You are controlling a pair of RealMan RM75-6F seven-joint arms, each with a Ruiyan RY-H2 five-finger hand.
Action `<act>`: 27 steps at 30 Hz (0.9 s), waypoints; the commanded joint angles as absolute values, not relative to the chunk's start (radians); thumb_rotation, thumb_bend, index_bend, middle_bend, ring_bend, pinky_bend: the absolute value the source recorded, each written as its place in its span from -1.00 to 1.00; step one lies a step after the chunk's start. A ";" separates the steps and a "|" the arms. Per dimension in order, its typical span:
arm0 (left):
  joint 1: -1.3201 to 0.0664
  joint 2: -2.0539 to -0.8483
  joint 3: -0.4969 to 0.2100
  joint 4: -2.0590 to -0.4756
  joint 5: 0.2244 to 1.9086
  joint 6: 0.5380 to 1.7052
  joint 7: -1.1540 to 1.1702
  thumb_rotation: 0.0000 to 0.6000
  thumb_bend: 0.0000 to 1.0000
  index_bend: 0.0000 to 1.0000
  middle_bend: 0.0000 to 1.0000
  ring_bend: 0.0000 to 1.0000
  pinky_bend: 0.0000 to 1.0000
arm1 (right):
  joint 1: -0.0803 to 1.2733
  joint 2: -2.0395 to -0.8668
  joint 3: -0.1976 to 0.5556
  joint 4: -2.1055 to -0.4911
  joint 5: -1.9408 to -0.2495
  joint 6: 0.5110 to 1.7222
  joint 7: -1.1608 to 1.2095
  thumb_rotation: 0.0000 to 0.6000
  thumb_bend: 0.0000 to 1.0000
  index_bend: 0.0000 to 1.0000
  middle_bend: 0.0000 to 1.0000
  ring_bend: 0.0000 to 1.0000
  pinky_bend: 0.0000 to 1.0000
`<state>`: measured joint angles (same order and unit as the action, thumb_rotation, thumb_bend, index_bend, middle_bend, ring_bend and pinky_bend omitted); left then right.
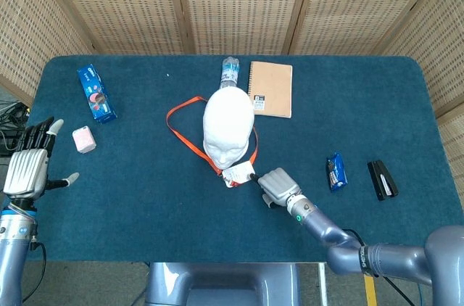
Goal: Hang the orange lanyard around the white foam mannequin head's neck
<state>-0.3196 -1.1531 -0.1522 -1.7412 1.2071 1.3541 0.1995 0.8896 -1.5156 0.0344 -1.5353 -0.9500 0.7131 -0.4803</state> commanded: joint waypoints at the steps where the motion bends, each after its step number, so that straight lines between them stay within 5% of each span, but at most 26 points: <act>1: -0.318 -1.154 -0.153 -1.742 1.208 1.355 0.203 1.00 -1.00 -1.00 -1.00 -1.00 -1.00 | 0.882 -1.463 0.002 -1.612 -0.998 0.711 -0.478 1.00 0.47 -0.63 0.49 0.27 0.54; 12: -0.313 -1.158 -0.154 -1.746 1.215 1.358 0.215 1.00 -1.00 -1.00 -1.00 -1.00 -1.00 | 0.866 -1.393 -0.044 -1.724 -1.124 0.728 -0.459 1.00 0.47 -0.62 0.49 0.27 0.54; 27: -0.303 -1.157 -0.156 -1.746 1.225 1.361 0.207 1.00 -1.00 -1.00 -1.00 -1.00 -1.00 | 0.879 -1.473 0.051 -1.594 -1.083 0.769 -0.403 1.00 0.48 -0.60 0.49 0.27 0.54</act>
<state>-0.3030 -1.1564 -0.1552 -1.7466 1.2253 1.3614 0.2071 0.8767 -1.4701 0.0486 -1.5967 -1.0858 0.7666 -0.4023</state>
